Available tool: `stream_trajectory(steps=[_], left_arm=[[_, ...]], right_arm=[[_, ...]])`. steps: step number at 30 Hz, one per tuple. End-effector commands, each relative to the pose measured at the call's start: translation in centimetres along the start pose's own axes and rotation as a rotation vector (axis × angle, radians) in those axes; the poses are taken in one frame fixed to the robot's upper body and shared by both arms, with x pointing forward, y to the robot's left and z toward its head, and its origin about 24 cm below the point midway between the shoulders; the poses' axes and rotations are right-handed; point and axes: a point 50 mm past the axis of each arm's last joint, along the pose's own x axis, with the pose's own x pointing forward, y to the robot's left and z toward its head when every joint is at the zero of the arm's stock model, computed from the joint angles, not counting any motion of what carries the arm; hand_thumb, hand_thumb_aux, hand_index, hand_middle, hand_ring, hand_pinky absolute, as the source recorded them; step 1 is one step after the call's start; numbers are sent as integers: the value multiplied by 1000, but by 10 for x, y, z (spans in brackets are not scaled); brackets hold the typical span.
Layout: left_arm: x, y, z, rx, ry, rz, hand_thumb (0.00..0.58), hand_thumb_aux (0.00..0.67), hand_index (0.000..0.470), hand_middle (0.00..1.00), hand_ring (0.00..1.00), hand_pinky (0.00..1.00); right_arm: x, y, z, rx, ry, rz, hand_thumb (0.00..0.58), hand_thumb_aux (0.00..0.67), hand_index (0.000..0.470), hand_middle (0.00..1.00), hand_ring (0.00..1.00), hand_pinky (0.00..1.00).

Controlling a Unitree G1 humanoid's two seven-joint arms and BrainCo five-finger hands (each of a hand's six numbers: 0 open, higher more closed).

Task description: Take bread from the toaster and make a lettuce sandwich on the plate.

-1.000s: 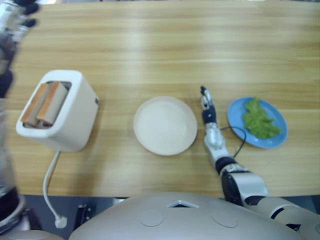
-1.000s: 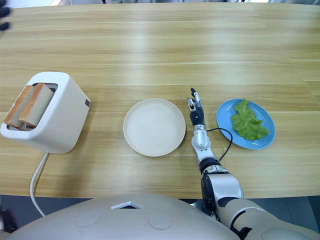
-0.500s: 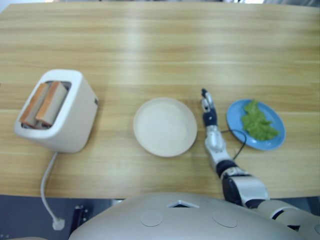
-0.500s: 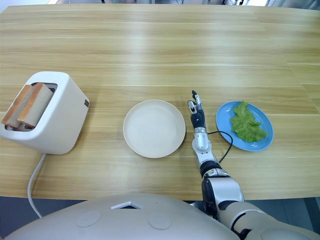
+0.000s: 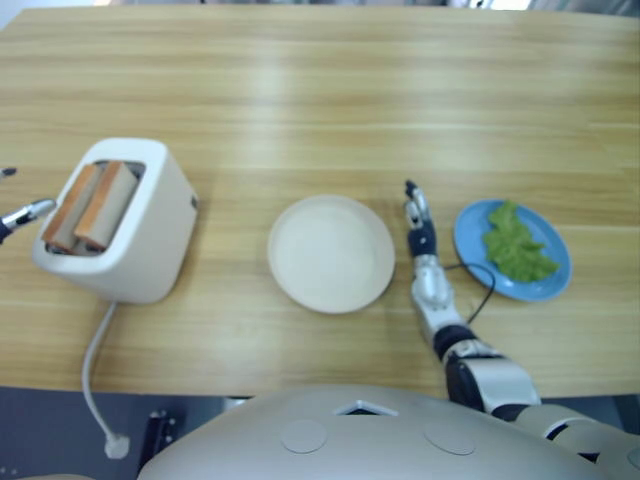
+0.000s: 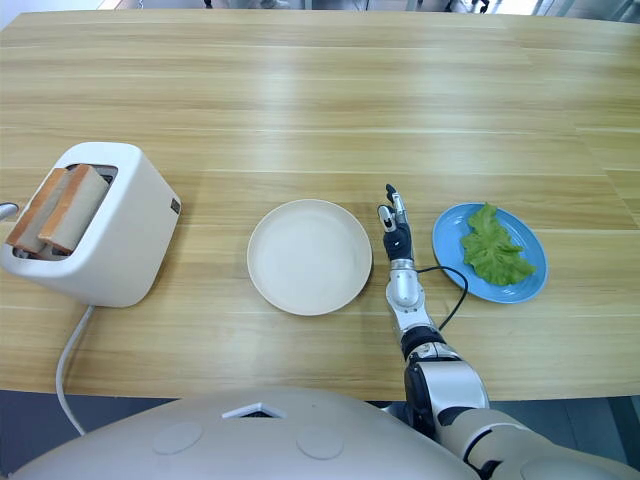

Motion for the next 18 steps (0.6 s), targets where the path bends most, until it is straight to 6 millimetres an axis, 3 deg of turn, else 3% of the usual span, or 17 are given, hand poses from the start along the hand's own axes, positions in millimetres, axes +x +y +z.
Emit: stream_trajectory(steps=[1,18], left_arm=[[1,-12,2,-11,-3,-58,0,0,0,0,0,0],[4,-13,-16,139,90,-57,0,0,0,0,0,0]], right_arm=[[-11,-4,-13,0,82,-16,0,0,0,0,0,0],[-14,-4,-12,18,68,-28,0,0,0,0,0,0]])
